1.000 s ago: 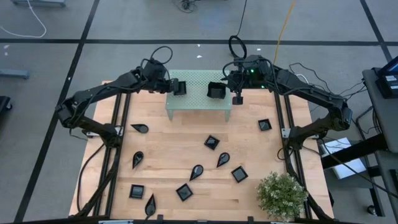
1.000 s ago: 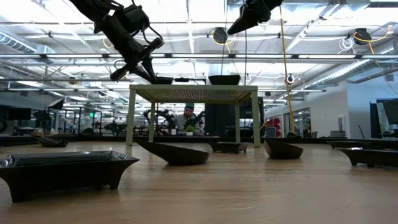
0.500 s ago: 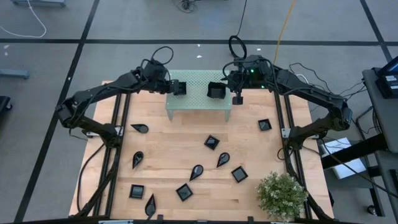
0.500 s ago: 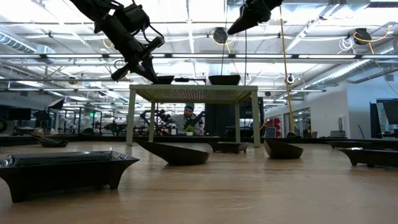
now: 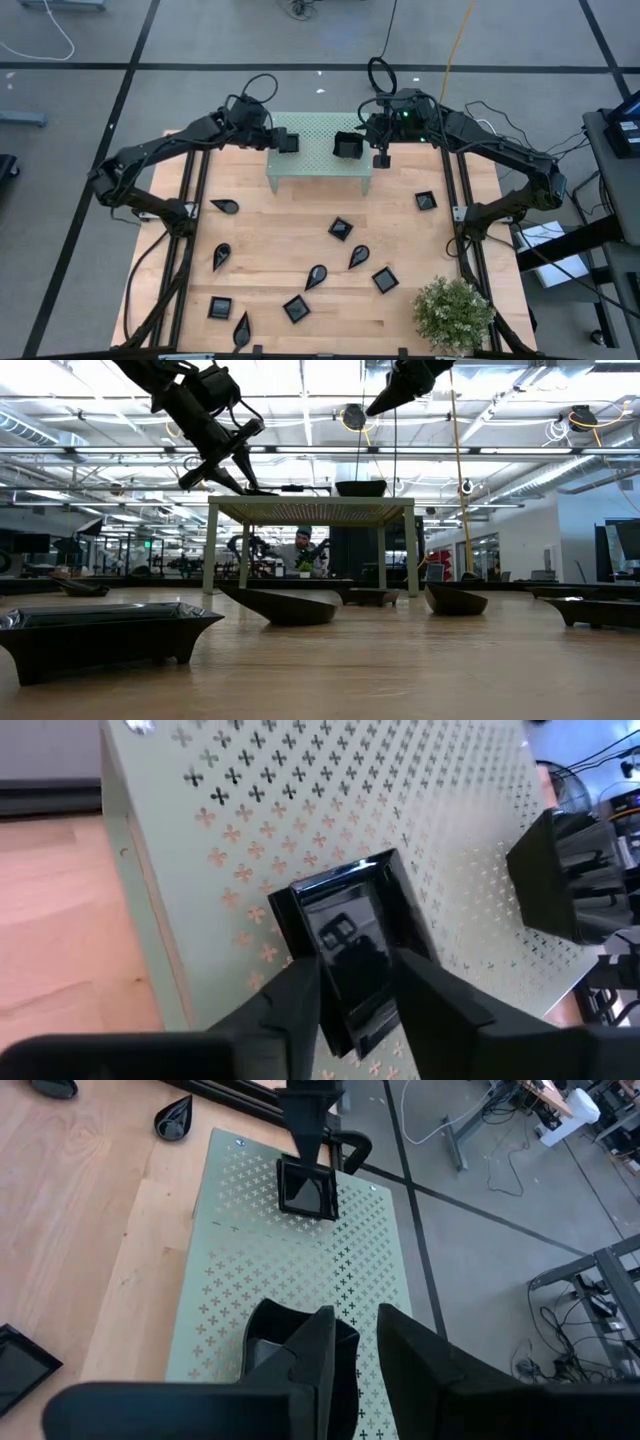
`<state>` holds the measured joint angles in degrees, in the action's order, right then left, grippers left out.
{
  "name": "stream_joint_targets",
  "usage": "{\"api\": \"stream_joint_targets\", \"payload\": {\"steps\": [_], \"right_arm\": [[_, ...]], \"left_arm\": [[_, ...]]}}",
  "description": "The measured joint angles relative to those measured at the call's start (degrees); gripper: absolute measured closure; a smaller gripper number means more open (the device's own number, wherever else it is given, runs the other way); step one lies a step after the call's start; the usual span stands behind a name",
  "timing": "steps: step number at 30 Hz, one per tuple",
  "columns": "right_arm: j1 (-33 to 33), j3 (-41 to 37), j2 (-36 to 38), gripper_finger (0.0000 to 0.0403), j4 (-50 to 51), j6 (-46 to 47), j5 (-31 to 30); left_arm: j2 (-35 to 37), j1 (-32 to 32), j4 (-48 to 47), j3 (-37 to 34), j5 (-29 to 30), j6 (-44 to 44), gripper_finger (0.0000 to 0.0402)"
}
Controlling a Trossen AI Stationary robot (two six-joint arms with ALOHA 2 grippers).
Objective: Pick & Place Mini shaped plates
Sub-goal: Stack the black square plate on top of the other black square plate on the shelf
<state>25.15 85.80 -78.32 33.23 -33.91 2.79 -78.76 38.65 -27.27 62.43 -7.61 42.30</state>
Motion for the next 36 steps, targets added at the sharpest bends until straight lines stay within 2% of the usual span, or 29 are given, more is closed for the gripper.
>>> {"api": "stream_joint_targets", "payload": {"steps": [4,11,18,23,27,31,36], "right_arm": [[0.0,0.0,0.0,0.0337,0.0,-0.1,0.0],[0.0,0.0,0.0,0.0337,0.0,0.2,0.0],[0.0,0.0,0.0,0.0337,0.0,0.2,0.0],[0.0,0.0,0.0,0.0337,0.0,0.2,0.0],[0.0,0.0,0.0,0.0337,0.0,0.2,0.0],[0.0,0.0,0.0,0.0337,0.0,0.2,0.0],[0.0,0.0,0.0,0.0337,0.0,0.2,0.0]], "left_arm": [[1.9,0.3,0.4,0.0,0.1,-1.8,0.0251],[6.6,0.4,0.9,0.0,-0.2,-3.2,0.025],[8.3,-6.0,-0.4,0.0,-6.8,-3.6,0.025],[8.3,-14.8,-7.7,0.0,-14.8,-6.4,0.025],[8.3,-24.8,-16.1,0.0,-20.5,-2.4,0.025],[8.3,-36.1,-22.7,0.0,-20.7,6.9,0.025],[8.3,-49.5,-27.6,0.0,-19.7,27.5,0.025]]}}
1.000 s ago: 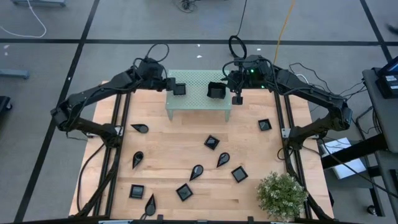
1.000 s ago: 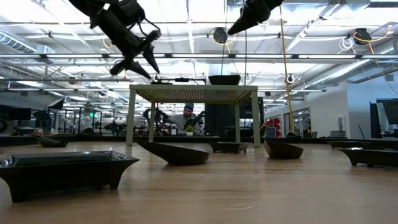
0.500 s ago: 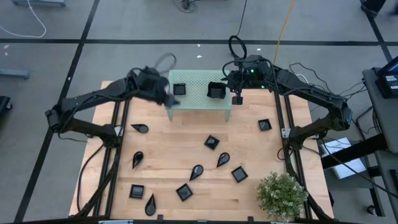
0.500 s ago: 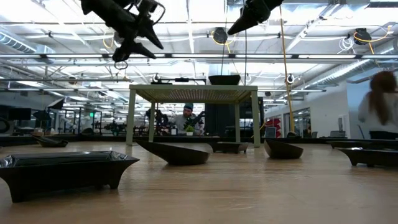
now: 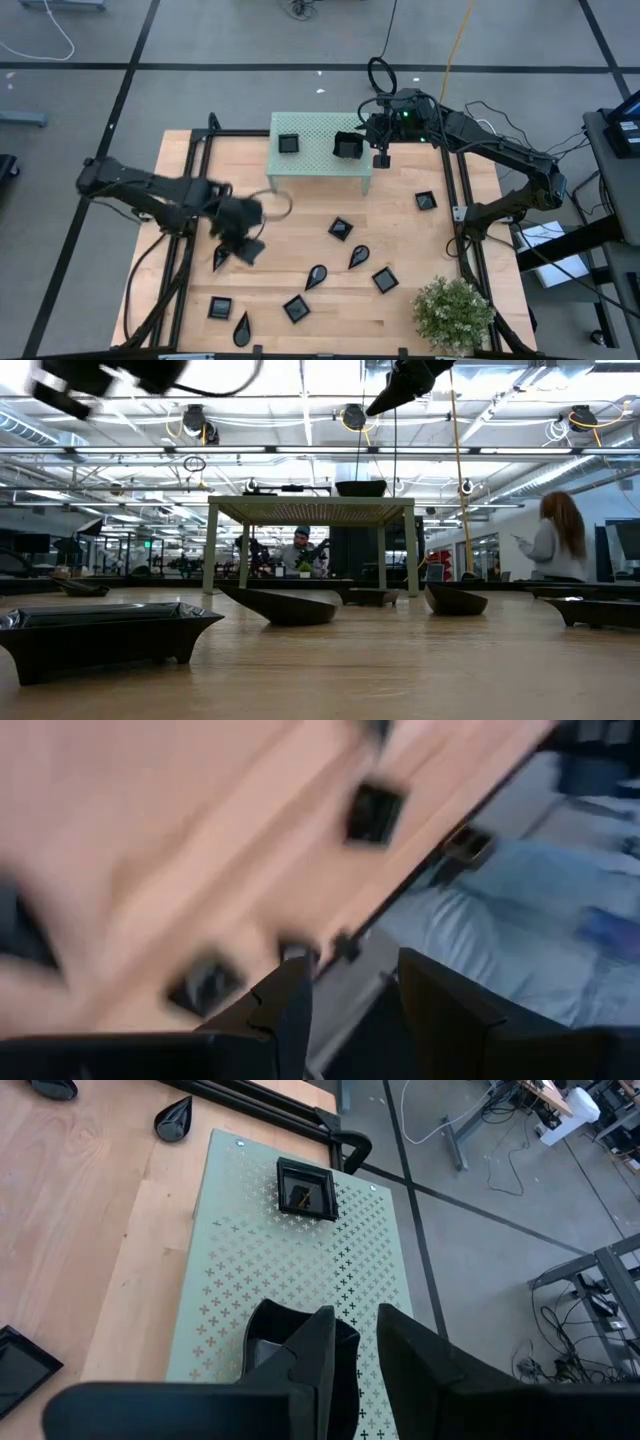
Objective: Pick & Place Mini shaped plates
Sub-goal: Stack the black square plate on top of the other black square plate on the shelf
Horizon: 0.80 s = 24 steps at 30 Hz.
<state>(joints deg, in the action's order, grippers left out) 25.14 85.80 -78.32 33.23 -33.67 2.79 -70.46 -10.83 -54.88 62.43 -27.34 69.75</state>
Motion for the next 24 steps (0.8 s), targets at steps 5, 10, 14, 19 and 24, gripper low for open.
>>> {"api": "stream_joint_targets", "payload": {"steps": [5,10,14,19,24], "right_arm": [[0.0,0.0,0.0,0.0337,0.0,0.0,0.0],[0.0,0.0,0.0,0.0337,0.0,-0.1,0.0],[0.0,0.0,0.0,0.0337,0.0,0.0,0.0],[0.0,0.0,0.0,0.0337,0.0,0.0,0.0],[0.0,0.0,0.0,0.0337,0.0,0.0,0.2]], "left_arm": [[-0.1,-12.5,-3.7,0.0,5.8,18.2,0.025],[-1.6,-22.9,-6.4,0.0,11.6,33.6,0.025],[-4.7,-29.1,-6.3,0.0,11.3,41.7,0.025],[-9.7,-34.1,-6.1,0.0,8.7,46.1,0.025],[-14.8,-35.8,-6.7,0.0,7.9,45.7,0.025]]}}
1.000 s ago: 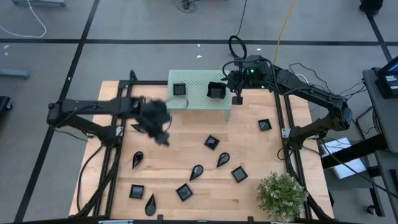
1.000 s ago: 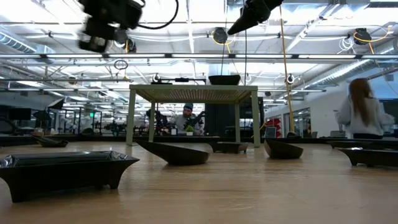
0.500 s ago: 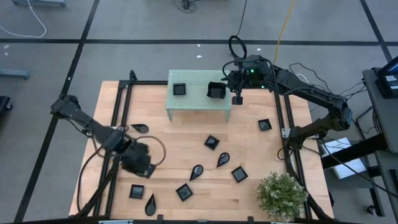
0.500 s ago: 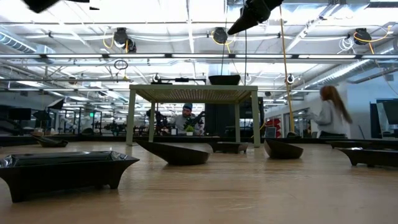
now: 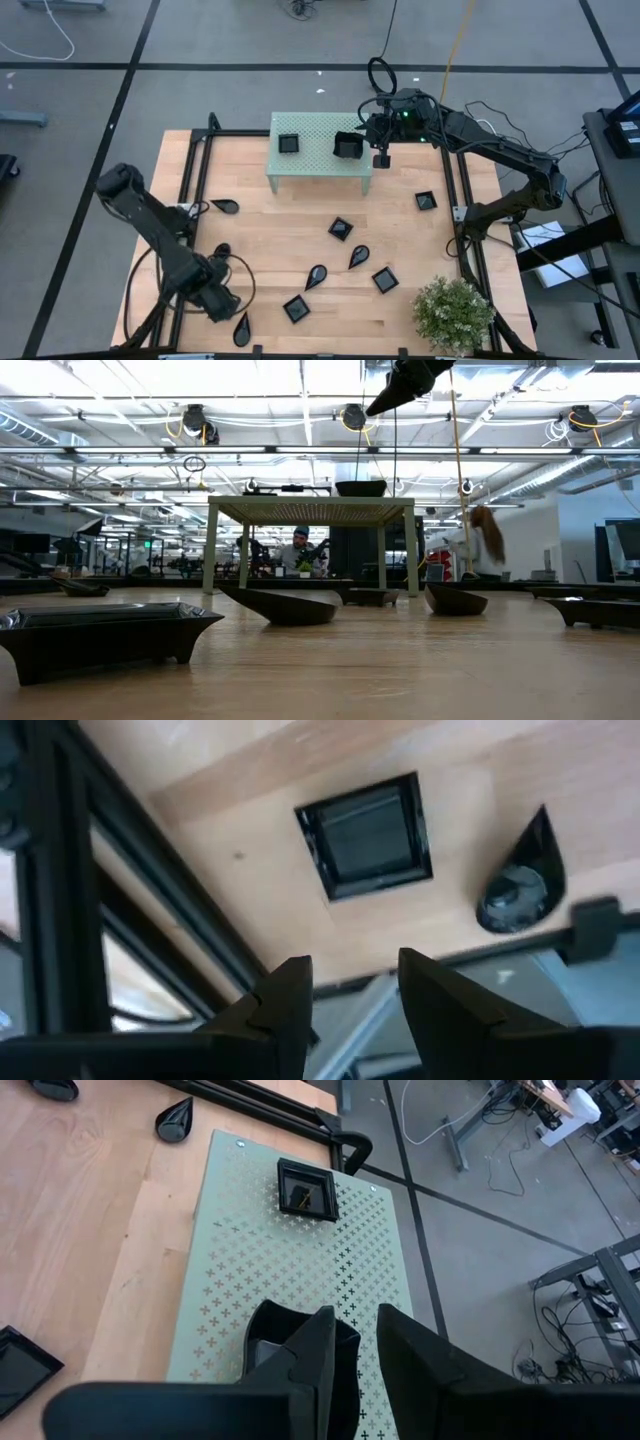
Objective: Pick & Place Mini shaped plates
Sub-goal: Stack the black square plate on top of the other black square plate on the shelf
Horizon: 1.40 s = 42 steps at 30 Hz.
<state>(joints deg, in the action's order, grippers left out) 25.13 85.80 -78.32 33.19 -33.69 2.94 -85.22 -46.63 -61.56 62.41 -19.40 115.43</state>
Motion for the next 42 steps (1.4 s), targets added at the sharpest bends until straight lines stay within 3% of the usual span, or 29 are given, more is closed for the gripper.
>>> {"api": "stream_joint_targets", "payload": {"steps": [6,13,20,24,27,34,42], "right_arm": [[-0.1,0.0,0.0,0.0337,-0.6,0.0,0.0],[-0.1,0.0,0.0,0.0337,-1.7,0.0,0.0],[-0.1,0.0,0.0,0.0337,-1.7,4.5,0.1],[-0.1,0.0,0.0,0.0337,-1.7,5.0,0.0],[-0.1,0.0,0.0,0.0337,-1.7,5.0,0.0],[-0.1,0.0,0.0,0.0337,-1.7,5.0,0.1],[-0.1,0.0,0.0,0.0337,-1.7,4.6,0.1]], "left_arm": [[-3.6,-0.1,6.1,-5.4,-0.2,-2.9,0.025],[-3.5,0.0,13.9,-15.0,-3.6,0.1,0.025],[-3.5,0.0,25.4,-20.4,-3.7,0.2,0.025],[-3.3,0.0,27.5,-21.8,-5.3,1.3,0.0252],[-3.3,0.0,28.2,-22.0,-5.9,0.1,0.0279],[-3.4,0.1,33.4,-22.1,-5.9,-0.5,0.039],[0.9,1.0,34.4,-22.0,-2.6,1.4,0.0395]]}}
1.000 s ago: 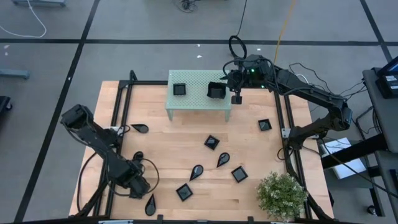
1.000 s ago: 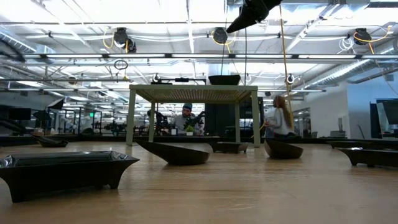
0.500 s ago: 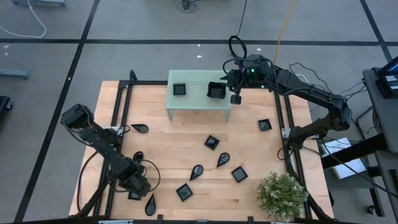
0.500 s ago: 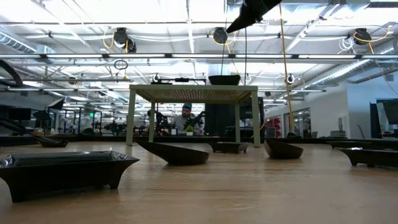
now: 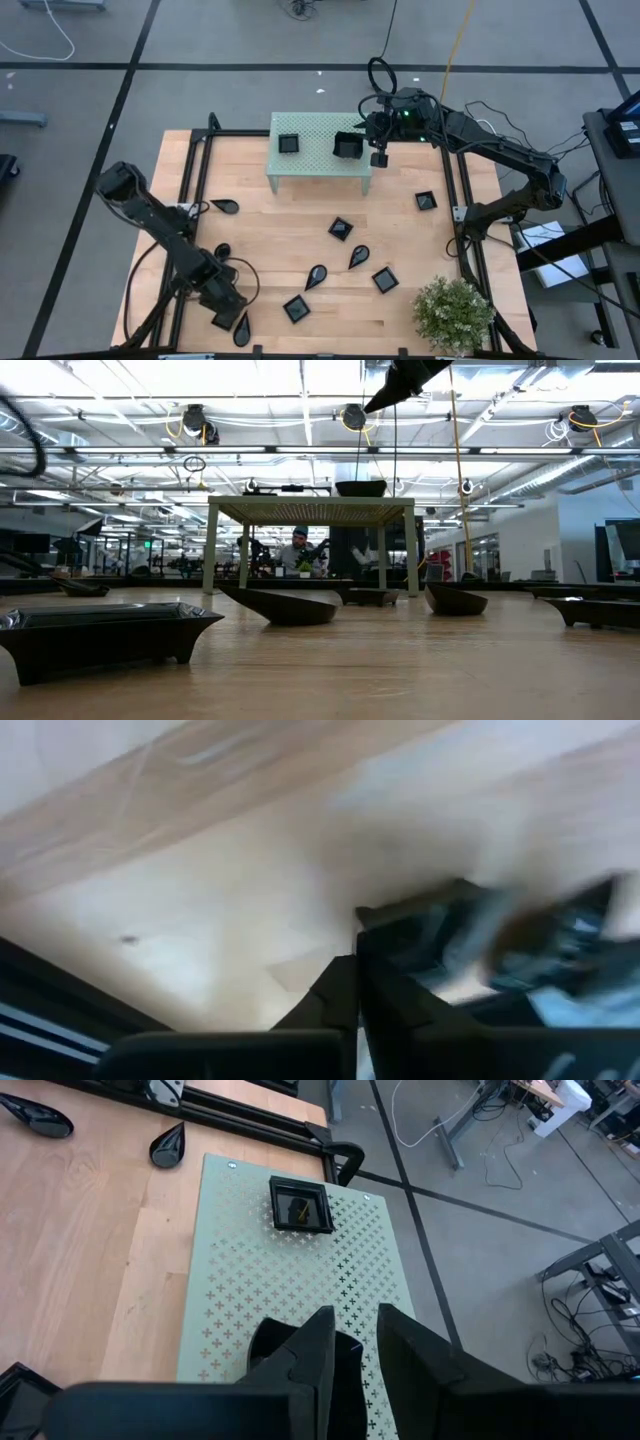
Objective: Pick & Place Mini shaped plates
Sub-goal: Stack the black square plate on top of the other black square plate on the shelf
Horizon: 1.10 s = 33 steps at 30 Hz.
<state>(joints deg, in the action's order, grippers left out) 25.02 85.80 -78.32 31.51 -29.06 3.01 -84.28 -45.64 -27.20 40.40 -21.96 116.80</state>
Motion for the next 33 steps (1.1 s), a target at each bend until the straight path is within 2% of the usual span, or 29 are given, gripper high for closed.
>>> {"api": "stream_joint_targets", "payload": {"steps": [5,12,21,23,27,33], "right_arm": [[0.0,0.0,0.0,0.0337,0.0,-0.1,0.0],[0.0,0.0,0.0,0.0337,0.1,-0.1,0.0],[0.0,0.0,0.0,0.0337,0.3,-0.2,0.0],[0.0,0.0,0.0,0.0337,0.3,-0.7,0.0],[0.0,0.0,0.0,0.0337,0.0,-2.3,0.0],[0.0,0.0,0.0,0.0337,-0.5,-3.3,0.0]], "left_arm": [[6.3,1.4,-4.4,0.0,5.4,2.2,0.0393],[16.9,5.4,-16.8,0.0,14.7,3.8,0.0393],[28.6,17.4,-19.4,0.0,37.3,0.9,0.0393],[29.9,21.3,-19.1,0.0,40.6,-1.7,0.0395],[31.2,30.4,-15.6,0.0,41.6,-10.6,0.0396],[31.2,44.6,1.0,0.1,40.8,-32.7,0.0398]]}}
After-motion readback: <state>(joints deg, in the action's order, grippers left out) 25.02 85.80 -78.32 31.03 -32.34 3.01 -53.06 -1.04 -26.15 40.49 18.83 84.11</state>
